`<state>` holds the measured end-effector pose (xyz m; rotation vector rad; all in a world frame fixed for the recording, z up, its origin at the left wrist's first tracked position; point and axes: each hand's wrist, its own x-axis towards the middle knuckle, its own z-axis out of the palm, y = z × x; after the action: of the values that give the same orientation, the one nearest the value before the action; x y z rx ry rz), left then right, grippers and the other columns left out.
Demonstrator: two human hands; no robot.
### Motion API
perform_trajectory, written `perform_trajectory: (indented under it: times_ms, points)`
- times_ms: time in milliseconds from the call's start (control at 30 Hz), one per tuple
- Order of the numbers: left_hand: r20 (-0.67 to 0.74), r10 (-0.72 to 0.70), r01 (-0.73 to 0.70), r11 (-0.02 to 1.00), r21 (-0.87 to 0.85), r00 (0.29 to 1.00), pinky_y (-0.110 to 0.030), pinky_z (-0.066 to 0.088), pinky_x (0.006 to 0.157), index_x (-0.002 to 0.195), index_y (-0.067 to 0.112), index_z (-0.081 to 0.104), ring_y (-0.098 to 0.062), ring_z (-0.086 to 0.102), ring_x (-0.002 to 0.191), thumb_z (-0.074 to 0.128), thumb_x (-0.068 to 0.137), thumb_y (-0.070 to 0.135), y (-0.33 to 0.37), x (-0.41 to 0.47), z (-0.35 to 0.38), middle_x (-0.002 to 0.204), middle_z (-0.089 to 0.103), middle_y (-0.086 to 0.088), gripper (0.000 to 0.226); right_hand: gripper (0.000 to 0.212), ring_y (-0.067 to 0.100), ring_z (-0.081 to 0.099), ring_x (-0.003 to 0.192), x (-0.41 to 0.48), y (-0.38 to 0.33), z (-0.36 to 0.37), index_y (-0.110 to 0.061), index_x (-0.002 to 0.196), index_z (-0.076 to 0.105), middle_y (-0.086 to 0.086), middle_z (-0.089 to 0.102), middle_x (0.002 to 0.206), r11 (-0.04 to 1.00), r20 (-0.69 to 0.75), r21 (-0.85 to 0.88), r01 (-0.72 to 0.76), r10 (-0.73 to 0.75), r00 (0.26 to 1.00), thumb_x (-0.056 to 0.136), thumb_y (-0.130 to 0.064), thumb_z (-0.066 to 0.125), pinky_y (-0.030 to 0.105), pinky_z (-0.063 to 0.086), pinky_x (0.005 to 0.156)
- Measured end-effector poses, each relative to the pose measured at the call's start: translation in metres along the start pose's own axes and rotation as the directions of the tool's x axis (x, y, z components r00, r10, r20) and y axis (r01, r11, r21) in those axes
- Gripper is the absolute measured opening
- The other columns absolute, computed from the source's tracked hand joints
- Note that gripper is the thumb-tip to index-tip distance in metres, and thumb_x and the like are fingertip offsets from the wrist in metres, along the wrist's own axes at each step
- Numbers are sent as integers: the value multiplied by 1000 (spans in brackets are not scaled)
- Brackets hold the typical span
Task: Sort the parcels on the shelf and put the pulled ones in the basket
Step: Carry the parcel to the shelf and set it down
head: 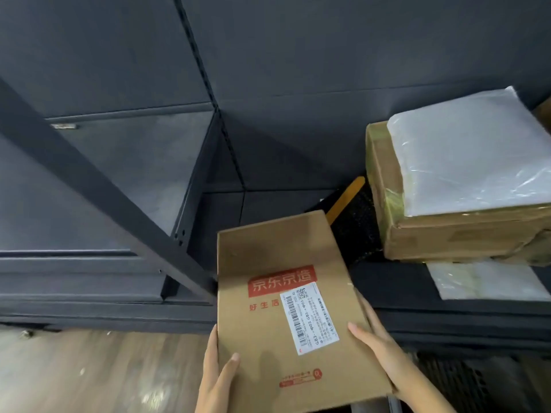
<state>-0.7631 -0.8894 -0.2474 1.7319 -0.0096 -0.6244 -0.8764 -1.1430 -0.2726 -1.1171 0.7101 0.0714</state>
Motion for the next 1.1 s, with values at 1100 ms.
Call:
perform_trajectory:
  times_ms: [1100]
  points:
    - [29, 14, -24, 920, 391, 999, -33, 43, 90, 147, 39, 15, -21, 52, 117, 50, 95, 34, 69, 203, 65, 136, 48, 4, 62, 74, -1, 56, 113, 141, -74, -17, -39, 146, 29, -19, 57, 126, 974, -245, -33, 225, -226, 943, 78, -39, 58, 26, 46, 92]
